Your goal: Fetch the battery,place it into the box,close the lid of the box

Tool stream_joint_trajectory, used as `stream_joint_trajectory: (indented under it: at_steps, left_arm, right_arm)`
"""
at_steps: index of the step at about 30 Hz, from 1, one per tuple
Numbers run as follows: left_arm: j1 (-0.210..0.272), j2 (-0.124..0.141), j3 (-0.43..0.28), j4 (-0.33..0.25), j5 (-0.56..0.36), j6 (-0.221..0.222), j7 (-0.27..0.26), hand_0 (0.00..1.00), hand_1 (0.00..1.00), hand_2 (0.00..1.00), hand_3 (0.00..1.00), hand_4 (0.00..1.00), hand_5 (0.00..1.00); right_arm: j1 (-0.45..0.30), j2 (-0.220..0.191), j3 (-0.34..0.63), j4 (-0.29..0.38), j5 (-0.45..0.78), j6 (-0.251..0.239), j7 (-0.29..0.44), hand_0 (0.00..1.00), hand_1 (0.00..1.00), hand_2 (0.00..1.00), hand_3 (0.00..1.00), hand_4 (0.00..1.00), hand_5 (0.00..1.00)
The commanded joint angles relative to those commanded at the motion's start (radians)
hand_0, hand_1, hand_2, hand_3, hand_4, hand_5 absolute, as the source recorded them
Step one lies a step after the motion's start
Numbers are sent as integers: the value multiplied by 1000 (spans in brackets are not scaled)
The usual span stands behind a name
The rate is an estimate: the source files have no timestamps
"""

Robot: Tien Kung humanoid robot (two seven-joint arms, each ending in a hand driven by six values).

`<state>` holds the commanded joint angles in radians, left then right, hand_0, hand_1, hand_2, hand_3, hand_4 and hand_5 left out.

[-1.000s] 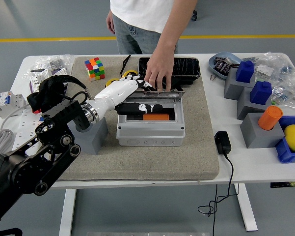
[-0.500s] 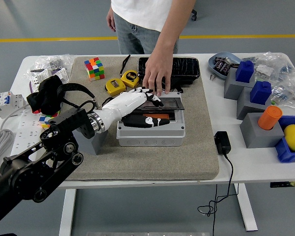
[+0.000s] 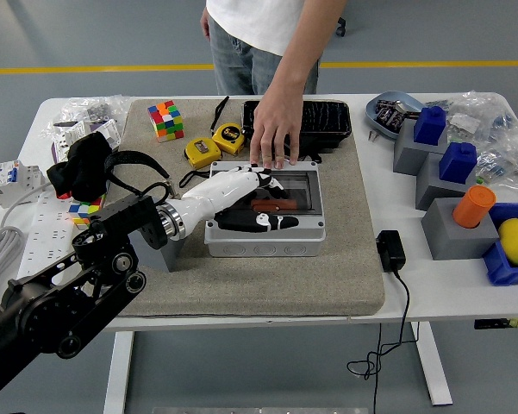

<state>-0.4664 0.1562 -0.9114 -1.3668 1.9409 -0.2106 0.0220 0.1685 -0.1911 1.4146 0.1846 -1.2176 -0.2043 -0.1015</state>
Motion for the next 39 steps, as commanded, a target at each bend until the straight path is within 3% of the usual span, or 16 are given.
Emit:
stream_joint_trajectory:
  at_steps: [2,7,10,12,19,23,24,29,30,39]
  left_arm:
    - [1,0,1,0,-2,3,0,998,933,726,717,998,998]
    - [4,-3,-24,-8,30,73,-33,998,922,736,717,998,998]
    - [11,-14,-79,-19,41,125,-46,998,922,736,717,998,998]
    - [22,-23,-123,-23,6,119,-38,998,932,777,737,998,998]
    - [84,-66,-333,-41,-237,33,-30,998,934,807,756,998,998]
    - [106,-75,-471,-60,-413,-80,-9,998,934,807,756,998,998]
    - [108,-74,-495,-60,-452,-104,-4,954,917,807,765,998,998]
    - [129,-78,-623,-51,-660,-207,24,954,917,807,765,998,998]
    - [136,-80,-651,-46,-705,-225,31,901,890,813,788,998,998]
    - [211,-93,-845,-2,-1082,-272,41,892,889,821,807,998,998]
  right_arm:
    - [0,0,0,0,-1,0,0,998,974,877,857,998,998]
    - [0,2,1,0,0,-1,0,998,974,877,857,998,998]
    - [3,3,4,0,-2,-1,0,998,974,877,857,998,998]
    - [4,3,3,1,1,-2,1,998,974,876,857,998,998]
    - [0,10,13,0,0,-2,3,998,972,876,857,998,998]
    - [-1,11,18,-1,-1,-1,4,998,972,876,857,998,998]
    - [-1,11,19,-1,-1,-2,4,998,970,876,857,998,998]
    - [-1,13,24,0,0,-3,5,998,970,876,857,998,998]
    - [-2,14,27,-1,-2,-2,6,998,964,872,856,998,998]
    - [-5,21,28,-2,2,-5,8,998,963,874,856,998,998]
